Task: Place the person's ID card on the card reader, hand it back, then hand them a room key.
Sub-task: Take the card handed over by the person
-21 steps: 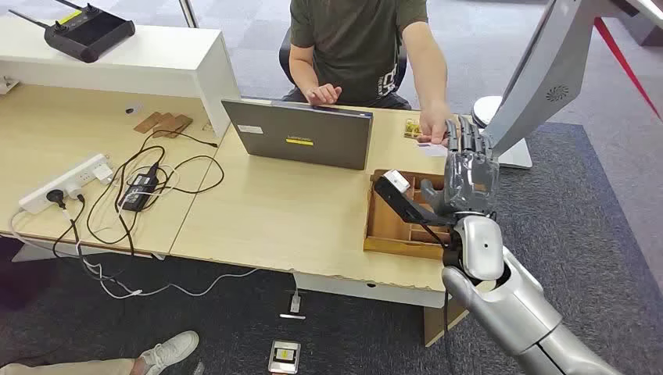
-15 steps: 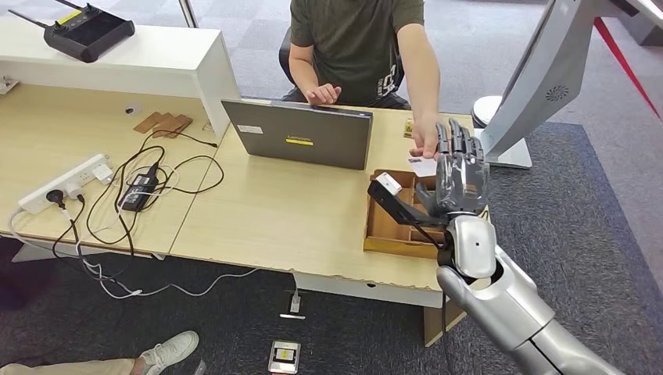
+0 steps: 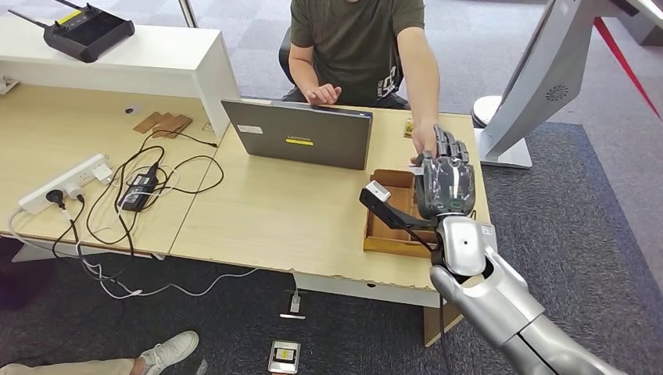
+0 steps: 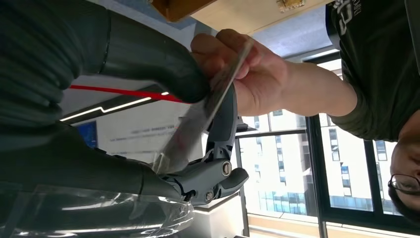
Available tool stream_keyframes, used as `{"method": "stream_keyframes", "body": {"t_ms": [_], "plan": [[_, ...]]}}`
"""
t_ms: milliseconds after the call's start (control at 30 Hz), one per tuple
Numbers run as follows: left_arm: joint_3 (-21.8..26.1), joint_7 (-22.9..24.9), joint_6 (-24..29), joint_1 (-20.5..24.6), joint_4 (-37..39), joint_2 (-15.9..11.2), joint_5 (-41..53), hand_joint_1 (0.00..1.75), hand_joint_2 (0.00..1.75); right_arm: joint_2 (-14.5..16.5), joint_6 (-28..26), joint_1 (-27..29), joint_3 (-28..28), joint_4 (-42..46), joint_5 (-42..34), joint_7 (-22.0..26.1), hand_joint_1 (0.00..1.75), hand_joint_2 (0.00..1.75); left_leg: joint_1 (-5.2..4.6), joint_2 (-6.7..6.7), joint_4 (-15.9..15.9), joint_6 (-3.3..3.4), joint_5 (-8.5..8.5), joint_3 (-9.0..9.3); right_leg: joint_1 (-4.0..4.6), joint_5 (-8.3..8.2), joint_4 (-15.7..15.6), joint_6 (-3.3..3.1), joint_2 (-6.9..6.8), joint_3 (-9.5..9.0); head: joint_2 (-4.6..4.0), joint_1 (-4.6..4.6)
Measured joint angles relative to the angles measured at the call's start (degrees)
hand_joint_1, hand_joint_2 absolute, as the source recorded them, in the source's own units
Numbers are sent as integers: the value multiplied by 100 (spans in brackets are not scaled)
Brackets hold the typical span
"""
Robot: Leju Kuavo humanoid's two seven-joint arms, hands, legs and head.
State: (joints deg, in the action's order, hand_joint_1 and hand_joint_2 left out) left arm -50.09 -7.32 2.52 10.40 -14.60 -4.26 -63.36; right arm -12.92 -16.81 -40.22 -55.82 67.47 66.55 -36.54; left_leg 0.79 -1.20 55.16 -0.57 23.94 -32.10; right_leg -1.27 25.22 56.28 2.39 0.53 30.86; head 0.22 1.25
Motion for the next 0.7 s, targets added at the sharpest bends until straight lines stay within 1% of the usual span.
{"method": "stream_keyframes", "body": {"t_ms": [100,300,567,700], "plan": [[-2,15,7,7,0,-2,-6,0,175,28,-95,2,14,-50,-96,197,175,175,0,1,0,0,0,1,0,0,0,0,2,0,0,-1],[-7,-6,32,10,2,-5,-33,0,175,95,-682,153,112,9,-250,534,175,175,1,2,0,0,0,1,0,0,0,0,3,2,0,0],[-38,-39,45,4,2,-19,-62,0,175,99,-927,397,261,213,-356,604,175,175,0,3,1,0,0,4,0,0,-1,0,4,1,0,-1],[-42,-104,68,-44,5,-40,-125,0,175,-53,-1220,797,497,596,-652,473,175,175,0,3,2,0,1,4,0,0,-3,0,3,1,0,0]]}}
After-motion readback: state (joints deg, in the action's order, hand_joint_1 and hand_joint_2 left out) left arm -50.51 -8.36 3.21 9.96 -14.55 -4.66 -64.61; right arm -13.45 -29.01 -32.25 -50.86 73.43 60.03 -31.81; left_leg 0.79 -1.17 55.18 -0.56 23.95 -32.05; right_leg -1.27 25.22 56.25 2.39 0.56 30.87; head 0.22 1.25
